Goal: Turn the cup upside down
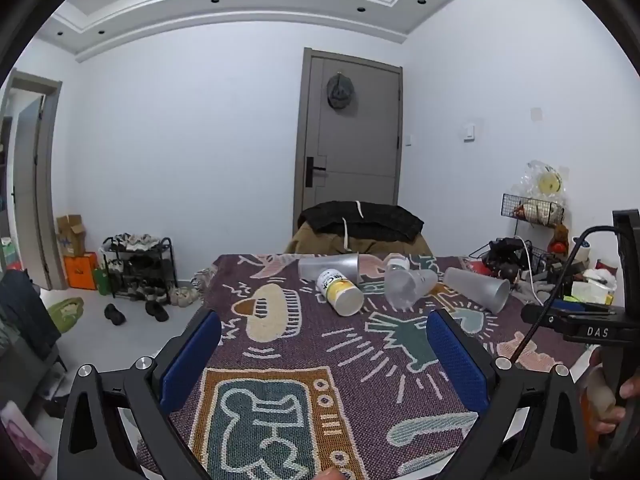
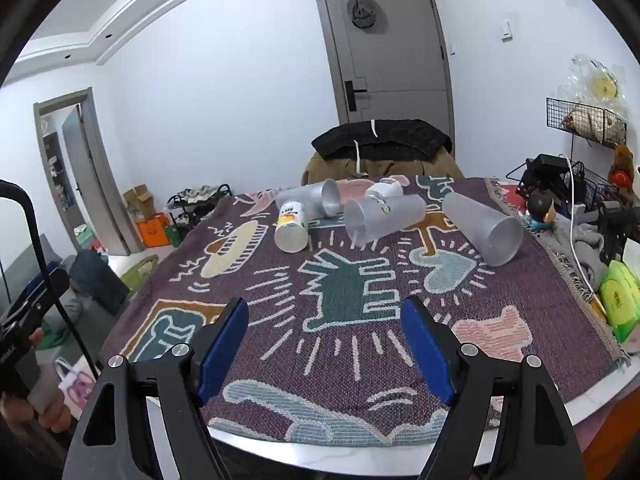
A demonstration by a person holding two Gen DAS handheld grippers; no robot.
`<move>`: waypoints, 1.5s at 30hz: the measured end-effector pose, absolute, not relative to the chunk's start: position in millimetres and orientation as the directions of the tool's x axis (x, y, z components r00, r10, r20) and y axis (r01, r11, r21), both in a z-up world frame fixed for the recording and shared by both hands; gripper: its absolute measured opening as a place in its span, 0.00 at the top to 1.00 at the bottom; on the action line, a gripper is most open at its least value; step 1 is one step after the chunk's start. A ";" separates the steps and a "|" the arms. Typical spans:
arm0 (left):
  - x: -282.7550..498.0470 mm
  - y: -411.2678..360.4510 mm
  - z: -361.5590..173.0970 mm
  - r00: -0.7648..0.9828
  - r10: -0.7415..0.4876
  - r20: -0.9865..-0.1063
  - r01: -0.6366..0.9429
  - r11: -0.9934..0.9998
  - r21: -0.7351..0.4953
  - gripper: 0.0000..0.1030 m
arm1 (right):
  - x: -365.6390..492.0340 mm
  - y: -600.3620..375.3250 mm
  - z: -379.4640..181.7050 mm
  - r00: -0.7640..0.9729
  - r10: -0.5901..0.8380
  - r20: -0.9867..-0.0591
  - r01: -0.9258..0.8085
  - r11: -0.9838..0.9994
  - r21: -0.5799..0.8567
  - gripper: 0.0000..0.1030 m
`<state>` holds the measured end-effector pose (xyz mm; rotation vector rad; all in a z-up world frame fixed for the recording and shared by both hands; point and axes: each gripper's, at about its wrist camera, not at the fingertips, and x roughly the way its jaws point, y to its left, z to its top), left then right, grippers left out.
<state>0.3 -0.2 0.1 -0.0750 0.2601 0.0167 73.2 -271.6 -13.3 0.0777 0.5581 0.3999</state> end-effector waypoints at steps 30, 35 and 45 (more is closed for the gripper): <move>-2.0 -6.1 -1.8 0.965 -0.016 -0.263 0.003 0.999 -0.052 0.00 | 73.5 -269.6 -14.5 0.789 0.359 -0.498 -0.331 0.932 0.148 0.24; -0.6 -5.7 -4.7 0.964 -0.014 -0.267 -0.002 0.998 -0.057 0.00 | 72.6 -267.0 -16.5 0.791 0.354 -0.499 -0.331 0.933 0.139 0.24; -1.2 -5.7 -6.2 0.964 -0.017 -0.266 0.001 0.998 -0.059 0.00 | 71.4 -267.1 -17.5 0.793 0.353 -0.497 -0.333 0.934 0.132 0.24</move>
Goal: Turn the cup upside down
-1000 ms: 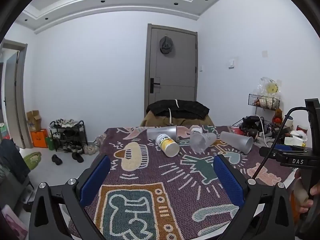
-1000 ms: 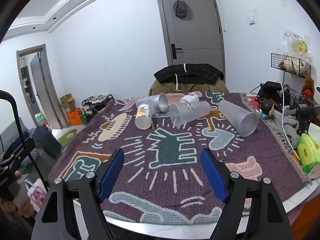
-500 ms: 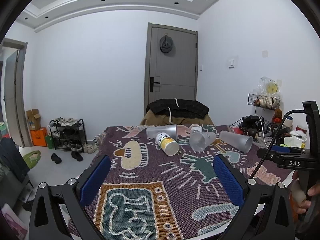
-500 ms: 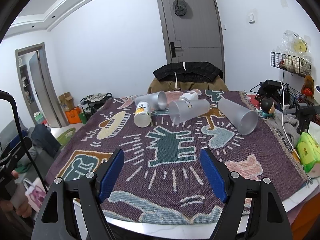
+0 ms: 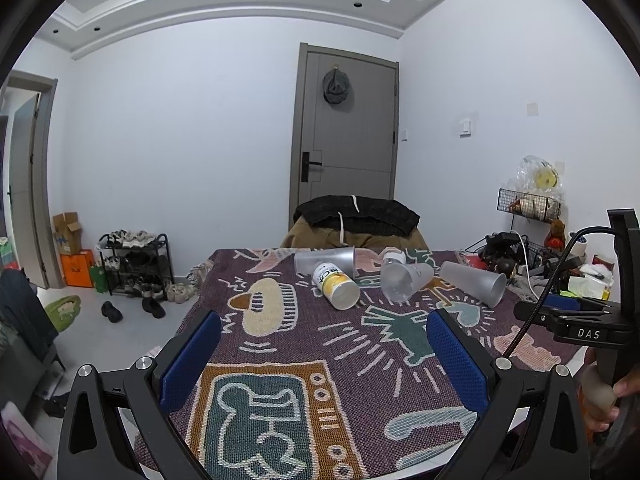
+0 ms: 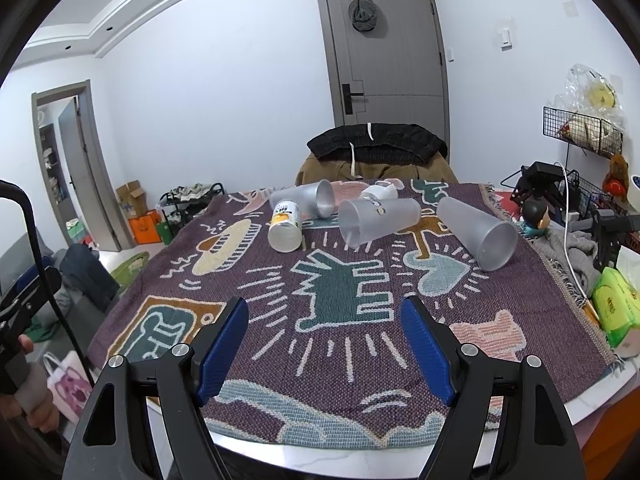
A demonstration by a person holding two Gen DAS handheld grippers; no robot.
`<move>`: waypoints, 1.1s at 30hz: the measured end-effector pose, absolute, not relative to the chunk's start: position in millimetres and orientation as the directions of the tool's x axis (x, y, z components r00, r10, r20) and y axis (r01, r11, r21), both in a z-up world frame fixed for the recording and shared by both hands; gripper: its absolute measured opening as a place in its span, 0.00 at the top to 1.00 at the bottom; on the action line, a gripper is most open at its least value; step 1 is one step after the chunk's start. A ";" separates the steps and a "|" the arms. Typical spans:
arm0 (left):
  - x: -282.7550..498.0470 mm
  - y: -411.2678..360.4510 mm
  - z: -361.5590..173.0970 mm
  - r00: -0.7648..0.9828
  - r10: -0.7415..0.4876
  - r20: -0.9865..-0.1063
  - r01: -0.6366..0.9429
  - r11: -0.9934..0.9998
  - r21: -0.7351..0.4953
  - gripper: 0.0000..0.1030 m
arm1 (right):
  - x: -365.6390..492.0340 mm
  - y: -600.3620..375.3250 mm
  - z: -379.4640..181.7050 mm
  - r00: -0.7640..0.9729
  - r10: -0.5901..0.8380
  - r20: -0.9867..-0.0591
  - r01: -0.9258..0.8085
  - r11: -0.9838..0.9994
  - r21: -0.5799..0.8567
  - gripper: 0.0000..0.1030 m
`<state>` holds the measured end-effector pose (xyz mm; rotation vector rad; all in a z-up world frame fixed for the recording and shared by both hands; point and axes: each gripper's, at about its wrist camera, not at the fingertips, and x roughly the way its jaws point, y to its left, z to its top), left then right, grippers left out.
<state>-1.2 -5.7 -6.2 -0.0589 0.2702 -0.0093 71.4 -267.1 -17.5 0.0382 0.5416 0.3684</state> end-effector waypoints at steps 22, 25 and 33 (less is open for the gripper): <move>-0.6 -9.9 -9.8 0.963 -0.024 -0.270 0.011 0.999 -0.051 0.00 | 72.7 -268.2 -19.9 0.795 0.346 -0.499 -0.326 0.937 0.130 0.24; -0.9 -9.8 -9.9 0.963 -0.023 -0.270 0.011 0.999 -0.049 0.00 | 72.2 -268.2 -20.3 0.796 0.343 -0.498 -0.324 0.937 0.128 0.24; -0.4 -9.1 -9.5 0.962 -0.024 -0.271 0.011 0.999 -0.050 0.00 | 73.2 -267.9 -19.9 0.797 0.344 -0.496 -0.327 0.937 0.123 0.24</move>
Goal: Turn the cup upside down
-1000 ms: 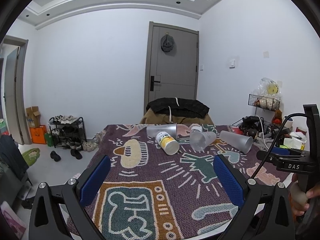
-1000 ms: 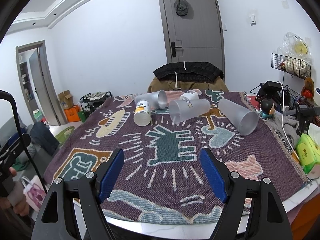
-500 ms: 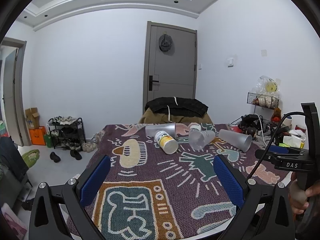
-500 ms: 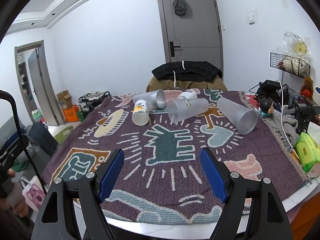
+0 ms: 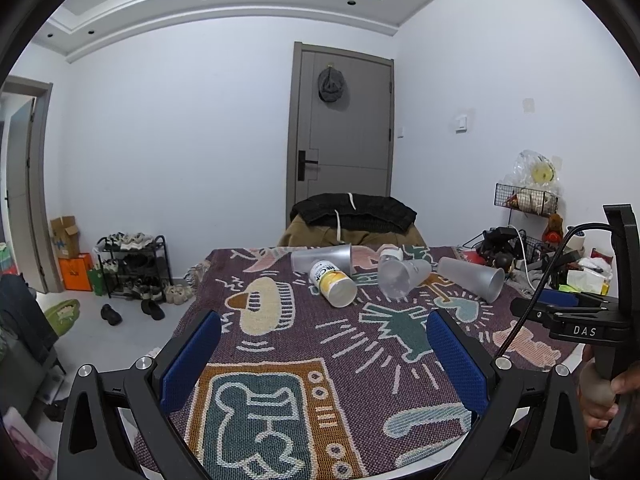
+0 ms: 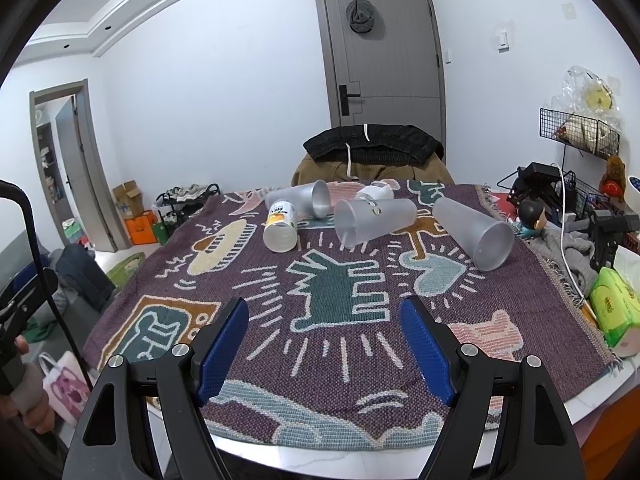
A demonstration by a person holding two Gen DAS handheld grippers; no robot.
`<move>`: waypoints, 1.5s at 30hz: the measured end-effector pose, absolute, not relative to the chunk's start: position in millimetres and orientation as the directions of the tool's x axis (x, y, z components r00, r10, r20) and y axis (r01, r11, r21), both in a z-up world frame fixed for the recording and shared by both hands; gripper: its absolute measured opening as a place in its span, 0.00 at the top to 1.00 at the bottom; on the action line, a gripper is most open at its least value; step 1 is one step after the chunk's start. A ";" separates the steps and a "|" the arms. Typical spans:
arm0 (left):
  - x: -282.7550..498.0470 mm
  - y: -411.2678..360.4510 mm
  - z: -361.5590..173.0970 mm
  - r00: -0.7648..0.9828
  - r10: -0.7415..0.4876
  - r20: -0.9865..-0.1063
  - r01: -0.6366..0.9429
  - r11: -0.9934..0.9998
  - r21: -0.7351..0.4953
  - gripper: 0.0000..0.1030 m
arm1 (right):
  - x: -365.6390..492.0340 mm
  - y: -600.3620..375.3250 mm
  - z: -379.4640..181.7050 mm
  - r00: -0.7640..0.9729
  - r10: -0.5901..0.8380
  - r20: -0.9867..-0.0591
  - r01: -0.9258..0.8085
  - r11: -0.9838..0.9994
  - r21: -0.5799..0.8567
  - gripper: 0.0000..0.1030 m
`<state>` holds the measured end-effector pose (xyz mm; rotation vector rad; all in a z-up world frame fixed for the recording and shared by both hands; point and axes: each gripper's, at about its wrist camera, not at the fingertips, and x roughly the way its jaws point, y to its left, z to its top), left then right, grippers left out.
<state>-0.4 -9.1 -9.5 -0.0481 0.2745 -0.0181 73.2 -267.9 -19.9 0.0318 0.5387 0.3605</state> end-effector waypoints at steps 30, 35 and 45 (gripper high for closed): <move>61.9 2.3 -6.7 0.932 -0.048 -0.359 0.057 0.998 0.015 0.00 | 109.7 -269.5 -31.4 0.790 0.333 -0.514 -0.304 0.942 0.142 0.24; 91.9 0.9 -3.6 0.924 -0.046 -0.380 0.069 0.997 0.047 0.00 | 128.8 -279.4 -34.3 0.784 0.350 -0.513 -0.295 0.937 0.188 0.24; 160.7 -16.2 3.8 0.892 -0.094 -0.442 0.159 0.981 0.113 0.00 | 169.3 -304.3 -44.5 0.778 0.378 -0.502 -0.242 0.917 0.316 0.05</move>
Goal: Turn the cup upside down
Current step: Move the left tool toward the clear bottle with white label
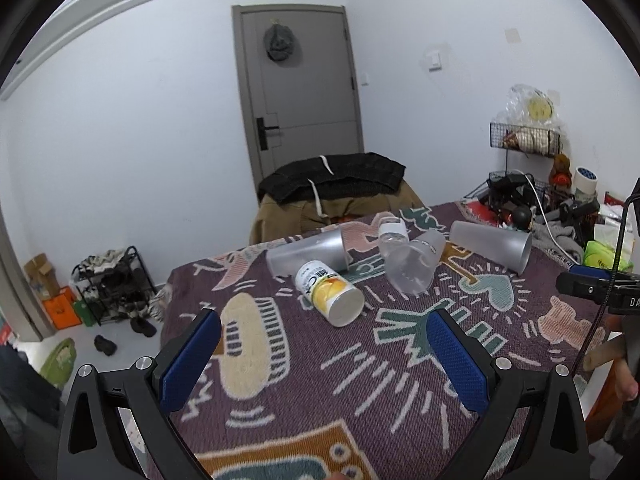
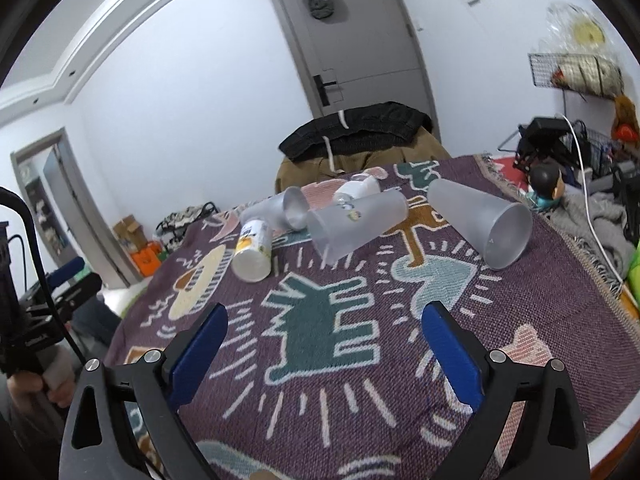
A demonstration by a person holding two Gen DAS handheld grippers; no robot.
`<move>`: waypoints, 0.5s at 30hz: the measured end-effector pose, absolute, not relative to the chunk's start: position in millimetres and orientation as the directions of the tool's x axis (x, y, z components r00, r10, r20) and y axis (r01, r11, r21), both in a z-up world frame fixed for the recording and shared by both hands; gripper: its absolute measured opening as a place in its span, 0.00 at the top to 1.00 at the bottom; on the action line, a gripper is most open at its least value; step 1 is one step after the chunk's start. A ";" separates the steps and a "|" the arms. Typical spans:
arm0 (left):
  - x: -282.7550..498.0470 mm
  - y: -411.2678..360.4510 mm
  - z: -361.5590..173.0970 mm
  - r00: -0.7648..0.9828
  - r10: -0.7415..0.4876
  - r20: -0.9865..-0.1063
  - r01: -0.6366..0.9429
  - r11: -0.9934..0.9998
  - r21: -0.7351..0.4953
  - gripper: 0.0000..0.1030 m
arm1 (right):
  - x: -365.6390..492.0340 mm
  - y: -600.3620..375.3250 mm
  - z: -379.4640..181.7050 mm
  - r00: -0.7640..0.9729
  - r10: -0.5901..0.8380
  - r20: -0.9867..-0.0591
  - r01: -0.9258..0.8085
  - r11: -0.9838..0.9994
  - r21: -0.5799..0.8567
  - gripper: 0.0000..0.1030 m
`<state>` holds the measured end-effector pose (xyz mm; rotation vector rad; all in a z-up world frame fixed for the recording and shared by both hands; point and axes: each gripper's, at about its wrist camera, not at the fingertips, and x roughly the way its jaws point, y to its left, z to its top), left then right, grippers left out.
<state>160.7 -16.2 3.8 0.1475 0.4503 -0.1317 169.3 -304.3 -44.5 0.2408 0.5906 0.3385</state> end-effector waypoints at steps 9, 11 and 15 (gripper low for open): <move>213.8 -46.4 9.8 0.863 -0.141 -0.485 0.251 0.953 0.169 0.00 | 201.3 -322.3 -57.1 0.790 0.306 -0.532 -0.146 0.936 0.321 0.05; 227.5 -53.1 9.6 0.855 -0.150 -0.496 0.265 0.949 0.170 0.00 | 206.2 -327.2 -58.0 0.791 0.307 -0.530 -0.139 0.933 0.333 0.05; 255.0 -65.2 8.1 0.837 -0.163 -0.522 0.286 0.944 0.165 0.00 | 219.8 -338.3 -61.0 0.790 0.288 -0.541 -0.107 0.934 0.342 0.05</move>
